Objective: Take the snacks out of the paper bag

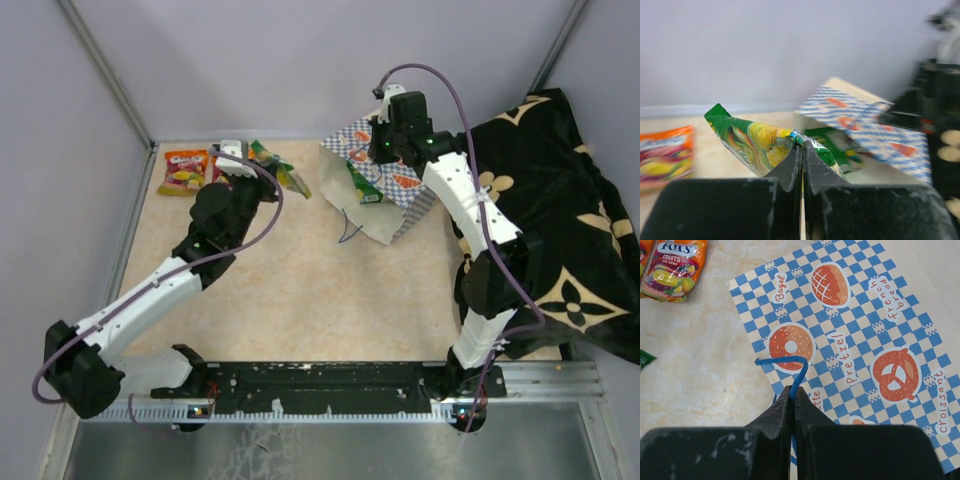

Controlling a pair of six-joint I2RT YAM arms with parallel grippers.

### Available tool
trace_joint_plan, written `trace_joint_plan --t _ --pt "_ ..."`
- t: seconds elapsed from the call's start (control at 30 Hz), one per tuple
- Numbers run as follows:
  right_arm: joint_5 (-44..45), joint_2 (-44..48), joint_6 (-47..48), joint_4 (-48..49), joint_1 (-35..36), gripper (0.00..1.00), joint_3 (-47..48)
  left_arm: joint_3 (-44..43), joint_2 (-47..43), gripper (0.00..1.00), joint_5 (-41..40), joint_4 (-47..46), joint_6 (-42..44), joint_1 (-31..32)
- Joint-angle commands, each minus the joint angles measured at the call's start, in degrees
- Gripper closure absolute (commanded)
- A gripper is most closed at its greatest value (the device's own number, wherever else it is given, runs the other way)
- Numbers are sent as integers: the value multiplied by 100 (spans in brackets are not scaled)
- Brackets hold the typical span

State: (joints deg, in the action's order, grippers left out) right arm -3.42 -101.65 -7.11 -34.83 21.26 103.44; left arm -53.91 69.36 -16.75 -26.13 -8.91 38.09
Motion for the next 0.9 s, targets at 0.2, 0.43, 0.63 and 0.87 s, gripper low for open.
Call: trace_joint_plan --t 0.2,0.43,0.63,0.87 --pt "-281 350 -146 498 -5 100 -209 -1249 -564 100 -2277 6585 -5141 -1506" --pt "-481 383 -250 621 1 100 -422 -1913 -127 100 -1664 8443 -6648 -2776" --pt "-589 430 -299 705 40 100 -632 -1874 692 100 -3171 9053 -6841 -3182" --pt "-781 269 -396 866 153 100 -690 -3119 2636 100 -4188 10570 -7441 -3139"
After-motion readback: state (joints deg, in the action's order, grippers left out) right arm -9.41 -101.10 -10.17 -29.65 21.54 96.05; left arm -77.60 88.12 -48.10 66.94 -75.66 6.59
